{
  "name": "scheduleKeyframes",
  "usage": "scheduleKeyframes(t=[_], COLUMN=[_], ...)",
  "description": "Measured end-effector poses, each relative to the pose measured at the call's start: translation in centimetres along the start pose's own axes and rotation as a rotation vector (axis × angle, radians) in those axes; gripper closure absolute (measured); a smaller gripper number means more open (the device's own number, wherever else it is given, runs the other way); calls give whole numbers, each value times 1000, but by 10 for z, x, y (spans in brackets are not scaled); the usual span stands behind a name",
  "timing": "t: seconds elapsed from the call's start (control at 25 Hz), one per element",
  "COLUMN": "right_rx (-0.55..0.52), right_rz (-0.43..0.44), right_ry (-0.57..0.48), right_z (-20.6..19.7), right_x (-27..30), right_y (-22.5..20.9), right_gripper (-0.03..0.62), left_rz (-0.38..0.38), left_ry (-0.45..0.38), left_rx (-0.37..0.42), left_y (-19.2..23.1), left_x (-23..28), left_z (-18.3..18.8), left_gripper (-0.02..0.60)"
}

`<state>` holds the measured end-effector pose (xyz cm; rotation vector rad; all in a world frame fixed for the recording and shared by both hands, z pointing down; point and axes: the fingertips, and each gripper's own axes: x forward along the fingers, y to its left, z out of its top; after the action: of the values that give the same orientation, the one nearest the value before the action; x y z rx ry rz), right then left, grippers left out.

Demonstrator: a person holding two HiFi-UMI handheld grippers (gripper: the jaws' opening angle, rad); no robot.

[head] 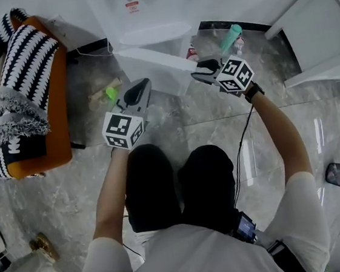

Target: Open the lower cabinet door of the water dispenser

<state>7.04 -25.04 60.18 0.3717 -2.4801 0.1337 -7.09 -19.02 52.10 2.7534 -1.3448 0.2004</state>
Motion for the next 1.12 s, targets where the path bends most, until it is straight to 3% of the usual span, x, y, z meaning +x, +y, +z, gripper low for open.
scheduleKeyframes(t=[0.44,0.6,1.12], right_rx=[-50,-97,-148], right_rz=[139,219,421], right_ry=[-34,-48,-138], right_z=[12,20,64], right_x=[18,28,89], right_y=[81,117,204], right_gripper=[416,484,516], left_rz=[57,98,255], left_ry=[5,9,3], left_rx=[5,-7,-32], left_y=[16,27,59], left_x=[-45,-62,-133], left_z=[-9,-16,-24], left_gripper=[570,570,570])
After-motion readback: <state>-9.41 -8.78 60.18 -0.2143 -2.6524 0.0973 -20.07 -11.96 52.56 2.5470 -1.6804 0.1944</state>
